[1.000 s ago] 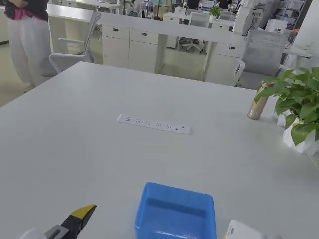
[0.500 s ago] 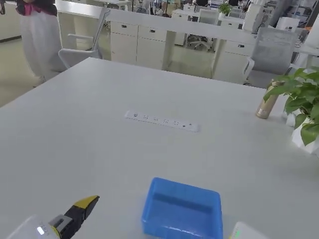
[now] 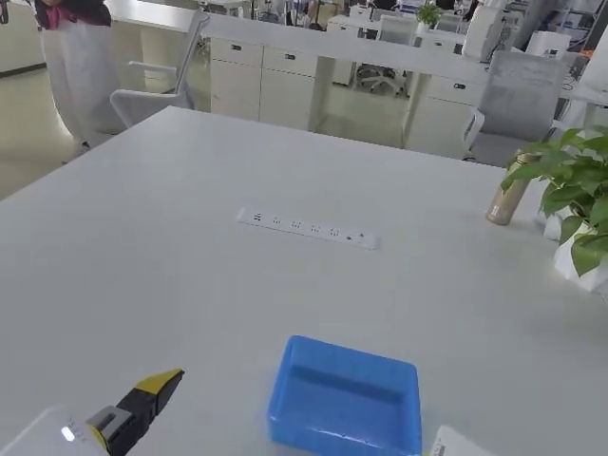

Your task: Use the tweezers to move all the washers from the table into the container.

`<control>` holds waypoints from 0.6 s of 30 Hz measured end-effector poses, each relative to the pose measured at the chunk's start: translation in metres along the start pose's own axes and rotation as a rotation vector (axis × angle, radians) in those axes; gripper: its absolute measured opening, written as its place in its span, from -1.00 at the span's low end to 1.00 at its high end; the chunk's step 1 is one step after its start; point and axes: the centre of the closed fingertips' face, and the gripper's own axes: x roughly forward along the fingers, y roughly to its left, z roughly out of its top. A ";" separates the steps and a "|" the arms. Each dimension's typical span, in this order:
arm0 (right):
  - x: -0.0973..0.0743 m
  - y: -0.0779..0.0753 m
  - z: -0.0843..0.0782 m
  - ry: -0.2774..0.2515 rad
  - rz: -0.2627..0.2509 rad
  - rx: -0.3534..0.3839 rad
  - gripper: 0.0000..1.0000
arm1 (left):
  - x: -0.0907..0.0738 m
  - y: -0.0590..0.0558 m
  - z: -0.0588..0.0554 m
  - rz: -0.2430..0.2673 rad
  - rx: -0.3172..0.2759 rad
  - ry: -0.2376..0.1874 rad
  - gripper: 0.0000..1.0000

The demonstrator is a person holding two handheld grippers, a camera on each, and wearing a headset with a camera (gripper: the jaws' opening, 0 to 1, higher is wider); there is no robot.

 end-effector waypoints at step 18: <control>-0.004 -0.007 0.004 -0.027 -0.019 0.096 -0.97 | -0.004 0.001 0.008 -0.009 -0.050 -0.049 0.77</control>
